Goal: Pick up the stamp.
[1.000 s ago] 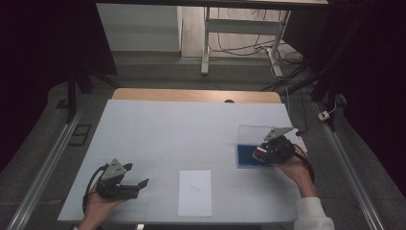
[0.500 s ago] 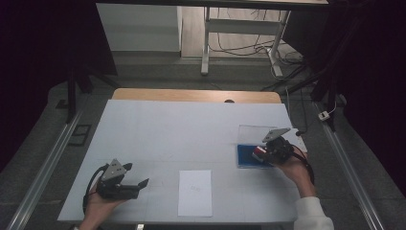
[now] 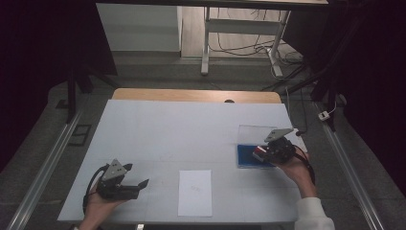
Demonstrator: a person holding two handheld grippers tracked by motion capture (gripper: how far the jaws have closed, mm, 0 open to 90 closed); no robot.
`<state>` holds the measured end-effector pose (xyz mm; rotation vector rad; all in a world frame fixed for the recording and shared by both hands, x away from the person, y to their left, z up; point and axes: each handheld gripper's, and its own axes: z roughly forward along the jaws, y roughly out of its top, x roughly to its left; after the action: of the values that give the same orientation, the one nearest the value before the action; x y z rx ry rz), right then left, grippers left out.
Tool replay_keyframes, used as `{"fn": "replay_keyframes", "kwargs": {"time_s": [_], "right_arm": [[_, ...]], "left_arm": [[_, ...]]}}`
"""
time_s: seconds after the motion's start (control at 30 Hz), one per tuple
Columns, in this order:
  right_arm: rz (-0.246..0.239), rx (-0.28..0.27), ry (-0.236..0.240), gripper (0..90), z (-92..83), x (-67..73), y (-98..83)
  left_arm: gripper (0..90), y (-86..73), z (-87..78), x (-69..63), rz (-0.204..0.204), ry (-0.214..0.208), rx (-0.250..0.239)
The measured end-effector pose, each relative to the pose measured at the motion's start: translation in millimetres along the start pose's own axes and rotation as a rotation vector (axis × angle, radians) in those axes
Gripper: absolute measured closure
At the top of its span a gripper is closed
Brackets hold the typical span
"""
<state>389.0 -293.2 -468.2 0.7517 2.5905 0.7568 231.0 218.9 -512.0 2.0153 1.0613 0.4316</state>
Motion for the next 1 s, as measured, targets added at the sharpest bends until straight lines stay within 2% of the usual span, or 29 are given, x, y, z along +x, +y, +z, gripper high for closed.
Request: {"fn": "replay_keyframes", "kwargs": {"time_s": [0.4, 0.47, 0.63, 0.83, 0.87, 1.0], "right_arm": [[0.013, -0.006, 0.004, 69.7, 0.2, 0.1, 1.0], [0.033, -0.027, 0.007, 69.7, -1.7, 0.8, 2.2], [0.04, -0.075, 0.004, 69.8, -8.5, 2.3, 6.2], [0.047, -0.104, -0.011, 69.8, -16.3, 4.3, 6.5], [0.065, -0.117, -0.007, 69.8, -18.6, 5.2, 6.6], [0.085, -0.177, -0.02, 69.8, -32.7, 6.0, 9.2]], "left_arm": [[15.8, -0.6, 1.1, 0.5, 0.0, 0.002, 0.006], [15.8, -0.8, 1.4, 0.8, -0.003, 0.003, 0.004], [15.9, -0.1, 1.9, 2.6, -0.009, 0.0, 0.0], [16.0, -0.3, 3.4, 3.0, -0.005, 0.001, 0.005], [16.0, -0.3, 3.4, 2.6, -0.003, 0.001, 0.006], [16.1, -0.3, 2.8, 2.6, -0.002, 0.002, 0.003]]}}
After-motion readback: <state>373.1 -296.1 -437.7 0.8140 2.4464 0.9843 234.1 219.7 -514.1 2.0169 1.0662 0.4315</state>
